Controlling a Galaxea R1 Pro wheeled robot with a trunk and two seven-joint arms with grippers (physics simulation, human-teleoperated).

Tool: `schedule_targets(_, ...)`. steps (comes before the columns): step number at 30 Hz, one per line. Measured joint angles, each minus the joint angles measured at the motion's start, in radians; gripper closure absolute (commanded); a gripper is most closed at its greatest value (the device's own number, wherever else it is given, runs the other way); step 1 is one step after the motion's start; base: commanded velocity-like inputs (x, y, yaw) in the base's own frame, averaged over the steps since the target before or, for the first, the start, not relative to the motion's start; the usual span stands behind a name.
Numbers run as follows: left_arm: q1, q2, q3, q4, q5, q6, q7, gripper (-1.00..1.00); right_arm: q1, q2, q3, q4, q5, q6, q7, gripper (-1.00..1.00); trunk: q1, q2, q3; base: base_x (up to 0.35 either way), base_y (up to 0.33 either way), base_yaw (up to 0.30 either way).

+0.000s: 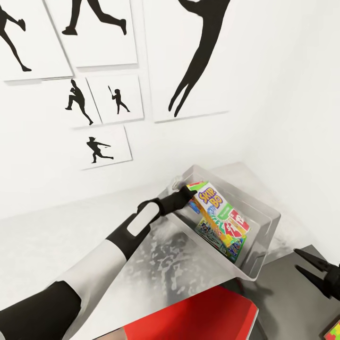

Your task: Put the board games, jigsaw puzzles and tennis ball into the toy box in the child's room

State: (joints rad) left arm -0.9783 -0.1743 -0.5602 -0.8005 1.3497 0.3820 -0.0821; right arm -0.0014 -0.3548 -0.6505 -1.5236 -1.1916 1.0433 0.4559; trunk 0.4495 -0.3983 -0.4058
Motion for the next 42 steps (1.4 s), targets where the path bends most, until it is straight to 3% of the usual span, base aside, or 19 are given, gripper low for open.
schedule_targets(5, 0.006, 0.000, -0.029, 0.003, 0.026, -0.006, -0.003, 1.00, 0.000, -0.001, 0.024, -0.003, -0.029, -0.002, -0.005, -1.00, 0.000, 0.000, 0.000, 0.000, 0.000, 0.000)
schedule_targets(6, 0.006, 0.000, -0.052, 0.003, 0.033, 0.022, -0.003, 1.00, 0.000, 0.000, 0.024, -0.003, -0.070, -0.002, -0.005, -1.00, 0.000, 0.000, 0.000, 0.000, 0.000, 0.000)
schedule_targets(27, 0.007, 0.000, -0.036, 0.000, 0.043, 0.047, -0.004, 1.00, 0.000, 0.002, 0.024, -0.003, -0.053, -0.002, -0.005, -1.00, 0.000, 0.000, 0.000, 0.000, 0.000, 0.000)
schedule_targets(28, 0.007, 0.000, -0.036, 0.000, 0.043, 0.047, -0.004, -1.00, 0.000, 0.002, 0.024, -0.003, -0.053, -0.002, -0.005, -1.00, 0.000, 0.000, 0.000, 0.000, 0.000, 0.000)
schedule_targets(33, 0.008, 0.000, -0.013, -0.016, 0.043, 0.044, -0.006, -1.00, 0.000, 0.002, 0.024, -0.003, -0.053, -0.002, -0.005, -1.00, 0.000, 0.000, 0.000, 0.000, 0.000, 0.000)
schedule_targets(37, 0.016, 0.000, 0.003, -0.081, 0.043, 0.044, -0.006, -1.00, 0.000, 0.002, 0.024, -0.003, -0.053, -0.002, -0.005, -1.00, 0.000, 0.000, 0.000, 0.000, 0.000, 0.000)
schedule_targets(42, 0.038, 0.024, 0.075, -0.163, 0.043, 0.054, -0.003, -1.00, 0.000, 0.002, 0.024, -0.003, -0.053, -0.001, -0.004, -1.00, 0.000, 0.000, 0.000, 0.000, 0.000, 0.000)
